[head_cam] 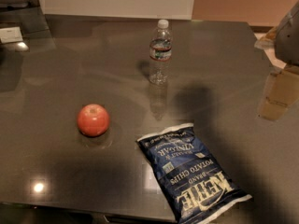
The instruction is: Move water bottle near blue chip bag
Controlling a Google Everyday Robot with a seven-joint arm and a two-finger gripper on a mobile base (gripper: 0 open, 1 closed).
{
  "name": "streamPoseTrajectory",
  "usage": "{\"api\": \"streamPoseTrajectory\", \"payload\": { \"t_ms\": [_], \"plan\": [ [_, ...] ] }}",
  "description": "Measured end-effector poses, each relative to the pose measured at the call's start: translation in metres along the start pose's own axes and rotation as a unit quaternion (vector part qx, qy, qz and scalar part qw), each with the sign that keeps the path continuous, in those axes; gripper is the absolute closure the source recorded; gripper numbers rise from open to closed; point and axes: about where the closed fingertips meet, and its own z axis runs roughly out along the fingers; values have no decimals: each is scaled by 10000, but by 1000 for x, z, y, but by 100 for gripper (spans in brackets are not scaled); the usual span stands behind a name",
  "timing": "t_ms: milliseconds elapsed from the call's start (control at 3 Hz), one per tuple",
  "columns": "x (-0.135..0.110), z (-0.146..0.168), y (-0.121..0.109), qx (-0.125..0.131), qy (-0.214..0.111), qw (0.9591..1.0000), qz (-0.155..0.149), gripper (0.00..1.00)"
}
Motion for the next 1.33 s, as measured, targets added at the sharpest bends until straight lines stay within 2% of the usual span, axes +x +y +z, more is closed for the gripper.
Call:
{"api": "streamPoseTrajectory", "payload": {
  "t_ms": [667,1333],
  "plan": [
    [-4,2,-8,-36,-108,9999,49,0],
    [-46,27,-65,9,-478,9986,206,0]
  ]
}}
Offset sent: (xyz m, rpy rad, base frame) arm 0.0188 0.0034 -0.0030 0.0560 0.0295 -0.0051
